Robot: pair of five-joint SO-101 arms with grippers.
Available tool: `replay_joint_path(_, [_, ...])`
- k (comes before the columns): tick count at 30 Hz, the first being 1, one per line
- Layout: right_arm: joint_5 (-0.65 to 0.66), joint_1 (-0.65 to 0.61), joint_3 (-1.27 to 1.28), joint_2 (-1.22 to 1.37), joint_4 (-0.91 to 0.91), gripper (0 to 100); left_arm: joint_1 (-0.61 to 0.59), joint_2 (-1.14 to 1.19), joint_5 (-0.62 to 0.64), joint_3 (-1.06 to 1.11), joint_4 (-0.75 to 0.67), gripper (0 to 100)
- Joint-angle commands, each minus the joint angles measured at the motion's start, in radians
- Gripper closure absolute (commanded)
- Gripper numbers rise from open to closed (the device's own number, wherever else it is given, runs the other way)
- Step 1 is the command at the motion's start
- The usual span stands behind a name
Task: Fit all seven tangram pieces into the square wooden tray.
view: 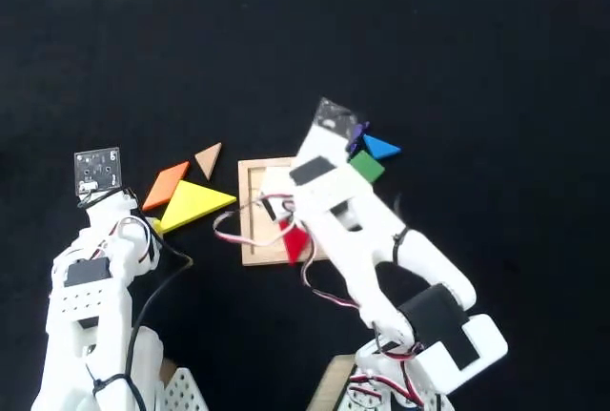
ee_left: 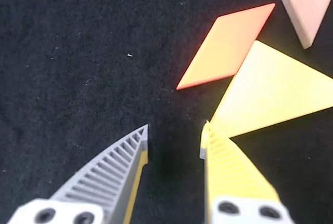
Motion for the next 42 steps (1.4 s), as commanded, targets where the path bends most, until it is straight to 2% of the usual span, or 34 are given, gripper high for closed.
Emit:
replay_joint_path(1, [0.176, 0.018, -0.302, -0.102, 0.311, 60.7, 0.013, -0.015, 0.009, -0.007, -0.021, 83])
replay_joint_path(4, [0.342, 0.104, -0.424, -0.127, 0.446, 77.5, 0.013, -0.015, 0.009, -0.007, -0.021, 83])
replay_joint_path(7, [0.529, 0.21, -0.412, -0.127, 0.453, 97.1, 0.013, -0.015, 0.009, -0.007, -0.021, 83])
replay_joint_path(8, [0.623, 0.245, -0.383, -0.127, 0.456, 99.2, 0.013, -0.015, 0.009, -0.007, -0.021, 83])
replay_joint_path(10, [0.873, 0.288, -0.315, -0.128, 0.454, 92.9, 0.013, -0.015, 0.009, -0.008, -0.021, 83])
replay_joint_path(14, [1.424, 0.267, -0.171, -0.131, 0.457, 87.3, 0.013, -0.015, 0.009, -0.008, -0.021, 83])
replay_joint_path(15, [1.539, 0.252, -0.133, -0.136, 0.457, 87.7, 0.013, -0.015, 0.009, -0.008, -0.021, 83])
replay_joint_path(17, [1.663, 0.198, -0.074, -0.136, 0.459, 90.9, 0.013, -0.015, 0.009, -0.008, -0.021, 83])
replay_joint_path(20, [1.669, 0.12, -0.019, -0.127, 0.434, 99.1, 0.013, -0.015, 0.009, -0.008, -0.021, 83])
replay_joint_path(23, [1.62, 0.069, 0.022, -0.127, 0.359, 98.9, 0.013, -0.015, 0.009, -0.007, -0.021, 83])
replay_joint_path(28, [1.611, 0.014, 0.036, -0.067, 0.311, 98.8, 0.013, -0.015, 0.009, -0.007, -0.021, 83])
replay_joint_path(31, [1.602, 0.008, -0.019, 0.024, 0.31, 98.8, 0.013, -0.015, 0.009, -0.007, -0.021, 83])
replay_joint_path(36, [1.491, 0.006, -0.183, 0.159, 0.316, 98.8, 0.013, -0.015, 0.009, -0.007, -0.021, 83])
replay_joint_path(42, [1.455, -0.058, -0.306, 0.268, 0.316, 98.8, 0.013, -0.015, 0.009, -0.007, -0.021, 83])
